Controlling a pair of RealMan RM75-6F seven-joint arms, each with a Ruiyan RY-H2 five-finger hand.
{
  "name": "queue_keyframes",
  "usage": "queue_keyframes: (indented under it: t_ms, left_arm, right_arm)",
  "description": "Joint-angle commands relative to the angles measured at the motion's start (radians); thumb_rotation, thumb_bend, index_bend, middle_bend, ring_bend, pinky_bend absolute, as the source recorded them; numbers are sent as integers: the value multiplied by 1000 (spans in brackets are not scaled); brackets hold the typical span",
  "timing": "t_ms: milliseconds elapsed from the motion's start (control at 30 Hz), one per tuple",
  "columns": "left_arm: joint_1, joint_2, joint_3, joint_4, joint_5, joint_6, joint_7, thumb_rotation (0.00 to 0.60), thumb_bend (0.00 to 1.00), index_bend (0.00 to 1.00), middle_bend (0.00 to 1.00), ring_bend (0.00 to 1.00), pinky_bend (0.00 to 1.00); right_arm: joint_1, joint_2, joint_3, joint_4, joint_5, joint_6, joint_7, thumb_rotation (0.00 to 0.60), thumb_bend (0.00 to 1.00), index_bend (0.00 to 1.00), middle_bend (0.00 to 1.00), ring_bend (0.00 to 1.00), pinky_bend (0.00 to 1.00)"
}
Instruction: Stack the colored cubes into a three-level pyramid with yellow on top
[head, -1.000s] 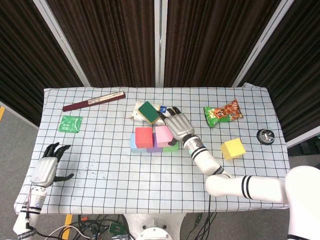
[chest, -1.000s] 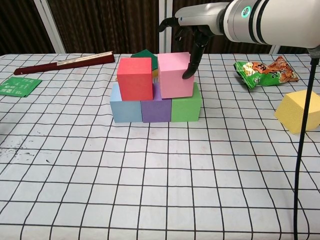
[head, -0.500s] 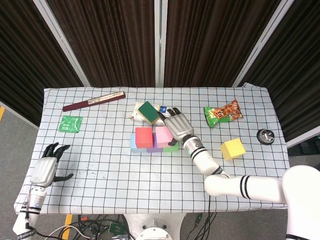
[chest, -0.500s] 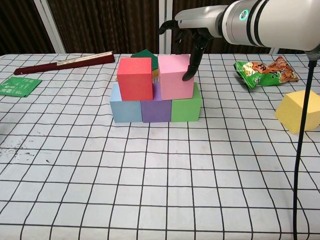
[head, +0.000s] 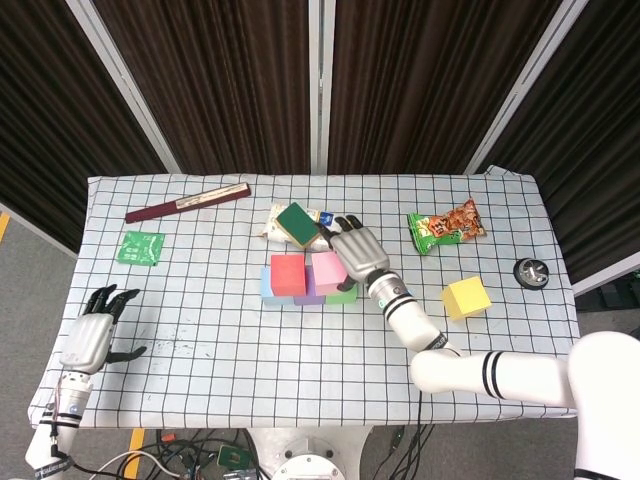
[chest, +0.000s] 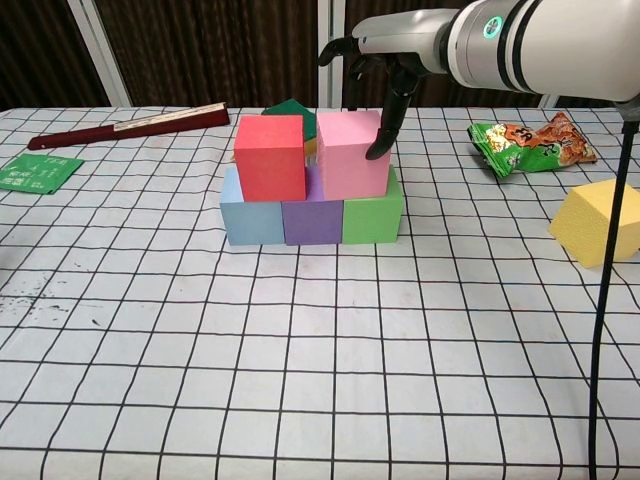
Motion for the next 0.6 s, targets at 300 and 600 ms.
queue_keyframes:
  t_ms: [300, 600]
  left_arm:
    - [-1, -3, 4, 0, 3, -3, 5, 600, 0, 156, 187, 25, 36]
    - [-1, -4, 4, 1, 2, -3, 6, 600, 0, 156, 187, 25, 35]
  right_arm:
    - [-21, 28, 13, 1, 12, -50, 75, 600, 0, 0, 288, 0, 0]
    - [-21, 11, 2, 14, 6, -33, 77, 600, 0, 0, 381, 2, 0]
